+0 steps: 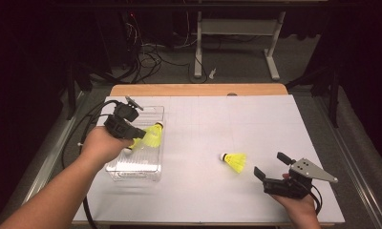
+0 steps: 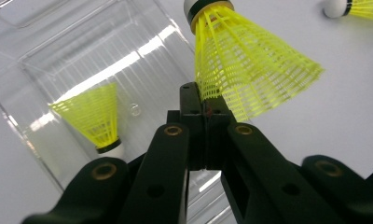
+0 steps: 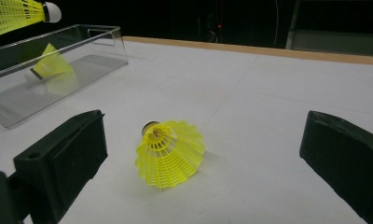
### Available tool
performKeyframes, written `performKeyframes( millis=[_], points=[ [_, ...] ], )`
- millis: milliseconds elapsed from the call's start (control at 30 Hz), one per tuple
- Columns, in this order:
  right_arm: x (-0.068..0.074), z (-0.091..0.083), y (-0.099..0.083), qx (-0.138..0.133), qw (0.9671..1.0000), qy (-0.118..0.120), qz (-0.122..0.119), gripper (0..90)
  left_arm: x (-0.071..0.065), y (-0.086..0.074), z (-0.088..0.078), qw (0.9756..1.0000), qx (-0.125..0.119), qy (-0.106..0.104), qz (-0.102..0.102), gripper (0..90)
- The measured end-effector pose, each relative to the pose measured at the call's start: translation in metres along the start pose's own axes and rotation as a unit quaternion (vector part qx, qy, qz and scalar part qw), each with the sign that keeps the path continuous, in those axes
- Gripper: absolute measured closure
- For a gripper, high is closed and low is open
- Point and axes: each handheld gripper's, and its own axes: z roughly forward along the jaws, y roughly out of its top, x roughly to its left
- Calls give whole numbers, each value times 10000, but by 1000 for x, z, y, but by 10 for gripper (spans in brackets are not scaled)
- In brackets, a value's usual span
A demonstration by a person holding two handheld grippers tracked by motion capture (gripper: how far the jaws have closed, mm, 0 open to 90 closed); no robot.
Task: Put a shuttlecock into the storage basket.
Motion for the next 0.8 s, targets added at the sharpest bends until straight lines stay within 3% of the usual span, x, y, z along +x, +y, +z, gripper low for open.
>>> performKeyframes(
  millis=[333, 800],
  points=[
    [0, 0, 0, 4, 10000, -15, 27, 11, 16, -2, 6, 9997, 23, 115, -211, 900],
    [-1, 0, 0, -2, 10000, -4, 27, 11, 27, 1, 15, 9991, 82, 176, -388, 900]
  ],
)
